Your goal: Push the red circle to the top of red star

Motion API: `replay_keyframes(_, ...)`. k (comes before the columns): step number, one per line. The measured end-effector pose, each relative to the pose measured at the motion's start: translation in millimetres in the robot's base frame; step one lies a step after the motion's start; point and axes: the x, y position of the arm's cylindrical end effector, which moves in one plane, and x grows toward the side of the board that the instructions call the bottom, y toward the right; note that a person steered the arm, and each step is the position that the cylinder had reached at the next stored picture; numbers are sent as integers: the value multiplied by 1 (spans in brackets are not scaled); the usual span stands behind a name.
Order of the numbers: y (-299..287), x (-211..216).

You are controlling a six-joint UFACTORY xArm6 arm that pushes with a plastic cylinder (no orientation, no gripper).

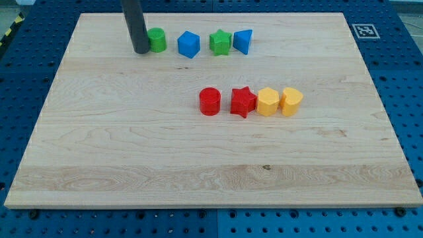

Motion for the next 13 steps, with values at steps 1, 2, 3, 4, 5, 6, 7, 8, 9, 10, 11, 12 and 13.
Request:
replay_keyframes(1, -29, 16)
replay_keyframes(2, -36, 121)
replay_keyframes(3, -34, 267)
replay_keyframes(4, -32, 237)
replay_keyframes(5, -39, 89)
replay_keyframes(6, -63, -84)
replay_keyframes(7, -46, -108)
replay_keyframes(8, -17, 16)
replay_keyframes(9, -3, 174)
replay_keyframes(10, 51, 299)
replay_keyframes(11, 11, 304)
replay_keyframes(12, -68, 269)
replay_keyframes(13, -26, 265)
